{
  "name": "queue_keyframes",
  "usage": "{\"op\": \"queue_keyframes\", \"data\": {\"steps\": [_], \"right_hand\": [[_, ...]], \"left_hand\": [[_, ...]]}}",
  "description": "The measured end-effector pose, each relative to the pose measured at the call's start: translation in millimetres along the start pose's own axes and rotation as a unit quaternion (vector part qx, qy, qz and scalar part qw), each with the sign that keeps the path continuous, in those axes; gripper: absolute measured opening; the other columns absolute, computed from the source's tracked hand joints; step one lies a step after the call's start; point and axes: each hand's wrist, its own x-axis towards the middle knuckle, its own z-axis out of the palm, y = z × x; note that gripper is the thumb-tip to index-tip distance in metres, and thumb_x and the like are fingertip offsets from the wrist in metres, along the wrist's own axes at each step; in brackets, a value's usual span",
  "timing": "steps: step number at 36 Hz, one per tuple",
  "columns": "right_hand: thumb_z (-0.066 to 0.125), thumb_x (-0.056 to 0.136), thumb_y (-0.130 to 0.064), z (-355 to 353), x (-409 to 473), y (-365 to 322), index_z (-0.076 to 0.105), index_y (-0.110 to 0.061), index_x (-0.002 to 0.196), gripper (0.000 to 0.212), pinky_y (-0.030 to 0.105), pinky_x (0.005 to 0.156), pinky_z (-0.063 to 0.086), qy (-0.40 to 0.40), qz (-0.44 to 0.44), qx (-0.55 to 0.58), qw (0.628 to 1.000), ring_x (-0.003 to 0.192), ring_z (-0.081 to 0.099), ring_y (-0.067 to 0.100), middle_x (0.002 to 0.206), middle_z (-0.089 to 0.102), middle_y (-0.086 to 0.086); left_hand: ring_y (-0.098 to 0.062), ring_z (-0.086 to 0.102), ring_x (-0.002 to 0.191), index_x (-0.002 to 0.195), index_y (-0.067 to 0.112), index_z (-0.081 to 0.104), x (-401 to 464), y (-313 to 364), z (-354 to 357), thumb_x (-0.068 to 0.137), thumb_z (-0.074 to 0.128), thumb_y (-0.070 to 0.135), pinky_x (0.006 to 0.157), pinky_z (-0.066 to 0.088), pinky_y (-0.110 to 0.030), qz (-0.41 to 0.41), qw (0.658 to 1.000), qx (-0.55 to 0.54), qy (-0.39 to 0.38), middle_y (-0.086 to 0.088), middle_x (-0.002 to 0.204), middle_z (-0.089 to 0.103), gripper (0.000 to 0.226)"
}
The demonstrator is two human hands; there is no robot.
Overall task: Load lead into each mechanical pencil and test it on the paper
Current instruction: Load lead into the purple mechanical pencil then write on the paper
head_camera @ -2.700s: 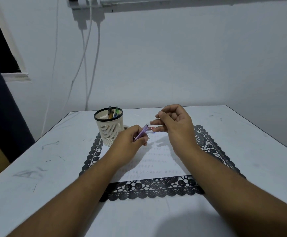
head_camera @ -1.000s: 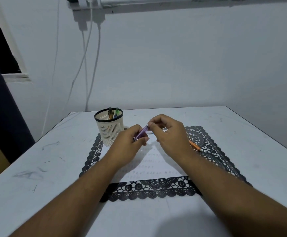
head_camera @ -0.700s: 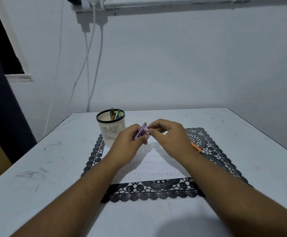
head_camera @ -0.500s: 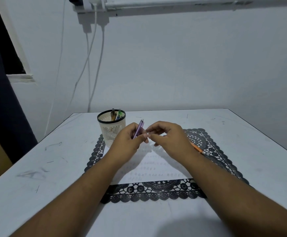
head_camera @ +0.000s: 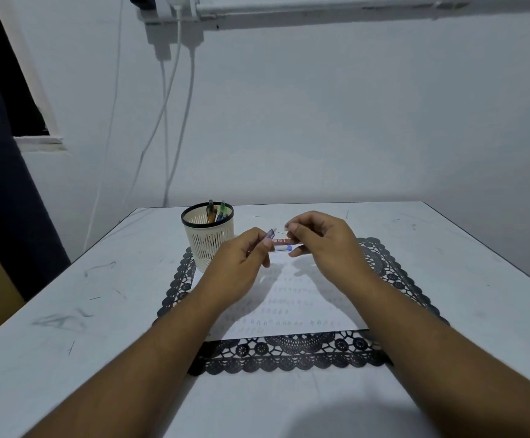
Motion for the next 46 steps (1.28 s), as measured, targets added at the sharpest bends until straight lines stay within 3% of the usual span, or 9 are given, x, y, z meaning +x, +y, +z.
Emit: {"op": "queue_keyframes", "data": {"steps": [8,13,16,20,25,32,37,41,46], "right_hand": [[0.069,0.100,-0.017,0,-4,2,0.077,-0.017,0.096,0.009,0.047,0.078,0.063,-0.030,-0.034,-0.095,0.994,0.075,0.073,0.023,0.085,0.076,0.001],[0.070,0.099,-0.012,0,-7,-4,0.078,-0.014,0.094,0.010,0.021,0.065,0.056,-0.025,-0.046,-0.103,0.993,0.067,0.068,0.009,0.076,0.073,-0.010],[0.072,0.097,-0.011,1,-9,-6,0.079,-0.014,0.093,0.009,0.016,0.065,0.052,-0.034,-0.044,-0.099,0.994,0.067,0.068,0.007,0.078,0.075,-0.008],[0.073,0.096,-0.013,1,-9,-9,0.080,-0.016,0.092,0.008,0.020,0.066,0.055,-0.046,-0.038,-0.096,0.994,0.070,0.070,0.008,0.082,0.077,-0.005],[0.074,0.096,-0.021,0,-8,-4,0.080,-0.023,0.092,0.007,0.041,0.079,0.062,-0.062,-0.013,-0.108,0.992,0.072,0.073,0.017,0.087,0.078,-0.003],[0.075,0.095,-0.009,10,-9,-1,0.079,-0.011,0.098,0.006,0.036,0.076,0.062,-0.075,0.045,0.035,0.996,0.084,0.072,0.018,0.094,0.079,0.008],[0.069,0.098,-0.006,19,-11,-1,0.072,-0.014,0.095,0.008,0.035,0.072,0.059,-0.016,0.061,0.124,0.990,0.084,0.069,0.017,0.091,0.074,0.004],[0.056,0.106,-0.009,17,-7,-12,0.062,-0.012,0.099,0.009,0.035,0.074,0.062,0.051,0.047,0.199,0.978,0.087,0.074,0.022,0.098,0.075,0.008],[0.044,0.112,-0.014,18,-7,-17,0.057,-0.017,0.110,0.014,0.040,0.081,0.061,0.020,0.024,0.243,0.969,0.090,0.074,0.026,0.090,0.073,0.004]], "left_hand": [[-0.002,0.049,0.054,0.079,0.035,0.057,-1,2,1,0.107,0.048,0.041,0.052,0.035,-0.018,0.028,0.997,0.072,-0.010,0.025,0.064,0.060,0.030],[-0.008,0.056,0.063,0.088,0.033,0.061,2,-7,-2,0.107,0.048,0.043,0.061,0.047,-0.038,0.039,0.992,0.118,-0.011,0.011,0.072,0.065,0.025],[-0.010,0.057,0.066,0.091,0.034,0.062,3,-11,-2,0.107,0.048,0.045,0.064,0.050,-0.047,0.050,0.990,0.134,-0.010,0.006,0.074,0.065,0.023],[-0.010,0.057,0.068,0.091,0.035,0.061,4,-12,-3,0.105,0.046,0.049,0.066,0.052,-0.049,0.070,0.988,0.140,-0.015,0.007,0.074,0.064,0.025],[-0.009,0.061,0.072,0.091,0.036,0.061,3,-12,-2,0.102,0.042,0.055,0.068,0.053,-0.048,0.076,0.986,0.147,-0.018,0.010,0.075,0.064,0.029],[-0.008,0.051,0.064,0.093,0.025,0.066,2,-5,0,0.106,0.051,0.042,0.058,0.039,-0.028,0.069,0.993,0.098,-0.015,0.005,0.073,0.061,0.026],[-0.012,0.061,0.083,0.112,0.025,0.068,2,-1,3,0.106,0.055,0.026,0.071,0.048,-0.032,0.052,0.998,0.015,-0.016,0.008,0.093,0.069,0.014],[-0.018,0.061,0.079,0.099,0.028,0.069,1,1,-1,0.105,0.057,0.025,0.070,0.049,-0.036,0.021,0.999,-0.027,-0.013,0.003,0.085,0.067,0.014],[-0.020,0.065,0.081,0.096,0.026,0.076,1,-3,0,0.099,0.068,0.025,0.075,0.053,-0.037,-0.007,0.998,-0.055,-0.040,-0.001,0.088,0.071,0.008]]}}
